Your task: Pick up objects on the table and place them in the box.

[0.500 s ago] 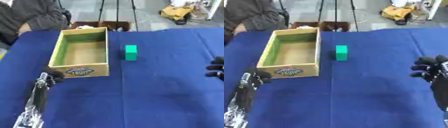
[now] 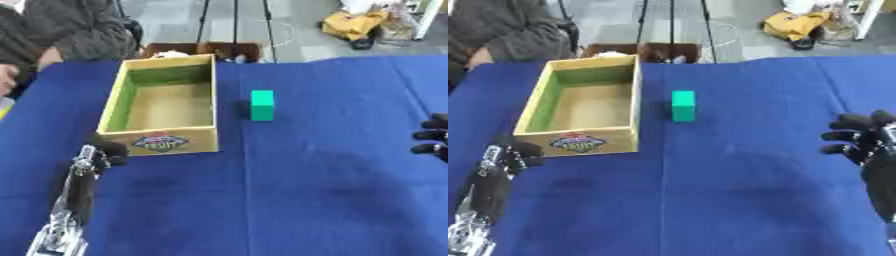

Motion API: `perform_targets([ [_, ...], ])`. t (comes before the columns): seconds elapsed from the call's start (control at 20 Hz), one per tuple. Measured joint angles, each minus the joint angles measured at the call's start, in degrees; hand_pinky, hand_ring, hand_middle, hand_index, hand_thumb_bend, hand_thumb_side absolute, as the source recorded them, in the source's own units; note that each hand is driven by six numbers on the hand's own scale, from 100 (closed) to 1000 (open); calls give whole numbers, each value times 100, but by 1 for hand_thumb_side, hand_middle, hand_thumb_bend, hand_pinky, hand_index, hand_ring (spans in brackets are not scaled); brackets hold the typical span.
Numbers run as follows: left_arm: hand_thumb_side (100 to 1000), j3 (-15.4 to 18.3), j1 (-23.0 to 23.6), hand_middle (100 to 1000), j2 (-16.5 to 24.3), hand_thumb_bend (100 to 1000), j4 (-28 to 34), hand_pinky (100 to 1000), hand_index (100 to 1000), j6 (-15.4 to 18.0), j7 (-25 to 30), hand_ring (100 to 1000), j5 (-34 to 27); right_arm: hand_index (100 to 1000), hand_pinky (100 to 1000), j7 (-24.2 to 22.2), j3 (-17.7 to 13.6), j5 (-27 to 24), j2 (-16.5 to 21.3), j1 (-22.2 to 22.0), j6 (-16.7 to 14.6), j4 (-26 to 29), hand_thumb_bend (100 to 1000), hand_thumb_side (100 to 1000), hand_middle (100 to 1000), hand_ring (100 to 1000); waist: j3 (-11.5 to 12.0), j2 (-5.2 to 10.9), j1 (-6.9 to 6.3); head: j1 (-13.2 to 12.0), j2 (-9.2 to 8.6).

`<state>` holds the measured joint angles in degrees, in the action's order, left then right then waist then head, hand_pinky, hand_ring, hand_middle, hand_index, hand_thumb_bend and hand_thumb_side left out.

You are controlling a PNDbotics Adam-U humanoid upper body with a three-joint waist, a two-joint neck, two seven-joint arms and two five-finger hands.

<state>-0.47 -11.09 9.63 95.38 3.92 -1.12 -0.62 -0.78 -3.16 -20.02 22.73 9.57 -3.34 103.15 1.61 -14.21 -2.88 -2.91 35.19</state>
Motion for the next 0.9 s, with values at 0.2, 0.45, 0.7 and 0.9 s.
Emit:
perform_targets([
  [0.2,1000,0,0,591,0,360,0,678,616,0,0,682,0,735,582,-24,12,0,29,24,-15,1,100,876,643,663,10,0,-1,1,0],
  [0.45,1000,-2,5,592,0,360,0,678,616,1,14,682,0,764,597,-226,133,28,521,478,-59,-8,100,833,675,695,53,13,11,15,3],
  [0.7,1000,-33,6,592,1,362,0,678,616,-8,47,682,0,834,642,-977,390,335,1318,1450,-236,-343,100,626,761,780,225,35,94,74,5],
  [0.9,1000,-75,-2,592,1,362,0,678,616,-8,97,683,0,866,681,-1917,635,888,1756,2414,-571,-1054,100,395,824,834,502,34,163,136,5],
])
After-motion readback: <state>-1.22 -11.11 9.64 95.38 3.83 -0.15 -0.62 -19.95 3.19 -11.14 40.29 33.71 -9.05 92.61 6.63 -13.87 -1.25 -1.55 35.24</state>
